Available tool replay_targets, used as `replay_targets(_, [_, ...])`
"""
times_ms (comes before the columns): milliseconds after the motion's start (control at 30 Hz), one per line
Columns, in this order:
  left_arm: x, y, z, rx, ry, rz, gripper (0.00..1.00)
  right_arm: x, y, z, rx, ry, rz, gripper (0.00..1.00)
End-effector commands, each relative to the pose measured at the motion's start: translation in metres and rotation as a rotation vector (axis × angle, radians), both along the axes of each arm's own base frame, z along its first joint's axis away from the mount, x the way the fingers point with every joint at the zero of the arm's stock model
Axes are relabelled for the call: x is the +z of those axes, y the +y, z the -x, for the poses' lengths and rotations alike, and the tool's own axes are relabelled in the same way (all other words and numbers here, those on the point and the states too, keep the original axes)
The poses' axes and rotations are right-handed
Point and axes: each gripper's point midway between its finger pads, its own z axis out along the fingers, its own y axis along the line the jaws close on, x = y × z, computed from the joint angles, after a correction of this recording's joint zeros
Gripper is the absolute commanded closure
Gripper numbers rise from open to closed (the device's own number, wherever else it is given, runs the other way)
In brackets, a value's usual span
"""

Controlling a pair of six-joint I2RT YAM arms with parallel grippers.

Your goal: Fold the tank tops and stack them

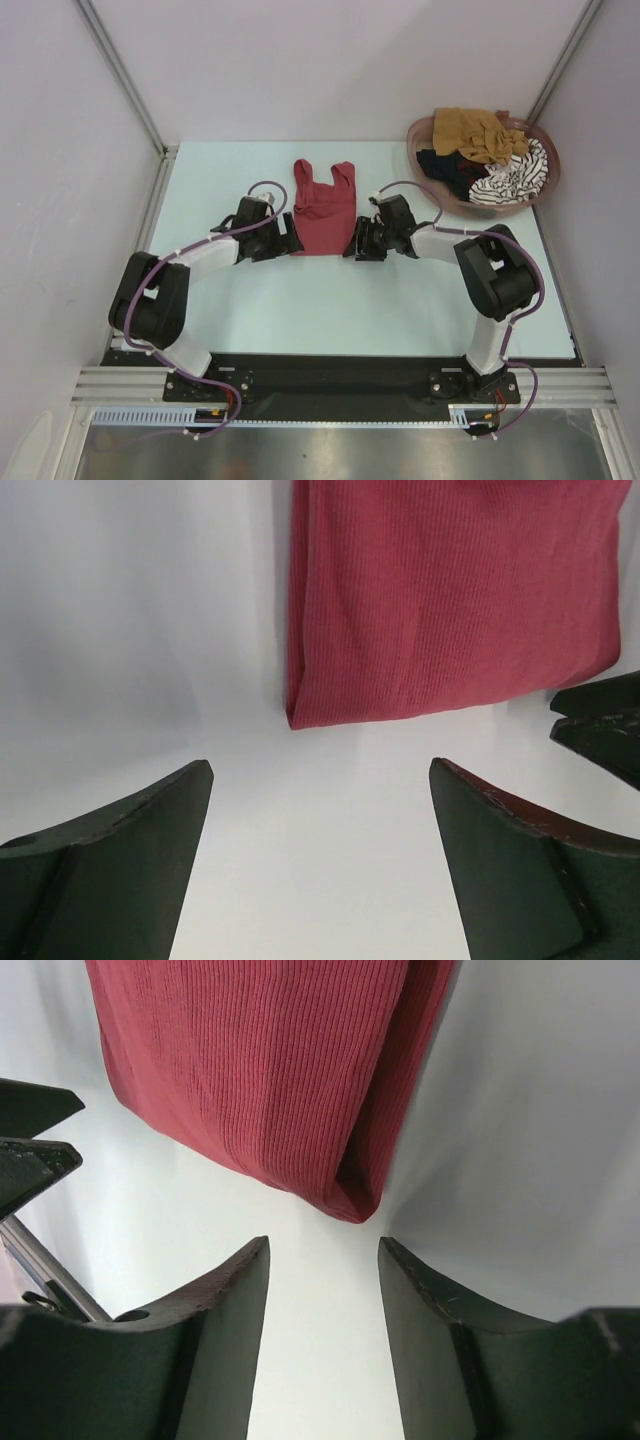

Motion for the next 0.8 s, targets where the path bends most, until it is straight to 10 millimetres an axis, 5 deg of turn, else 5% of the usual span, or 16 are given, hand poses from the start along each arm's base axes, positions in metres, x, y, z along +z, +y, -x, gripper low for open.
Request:
replay_targets(0, [0.009, -0.014, -0.009, -0.028, -0.054, 0.065, 0.05, 0.016, 0.003, -0.014, -0.013, -0.067, -0.047, 0.49])
replay_targets(167, [-0.001, -0.020, -0.013, -0.044, -0.024, 0.078, 0.13, 0.009, 0.000, -0.023, -0.039, -0.043, -0.072, 0.60])
replay_targets(567, [-0.006, -0.015, -0.010, -0.029, -0.010, 0.052, 0.28, -0.014, -0.001, -0.026, -0.059, 0.003, -0.018, 0.67])
replay_targets(767, [-0.011, -0.015, -0.006, -0.028, 0.007, 0.058, 0.33, -0.018, -0.003, -0.027, -0.073, 0.015, 0.012, 0.82])
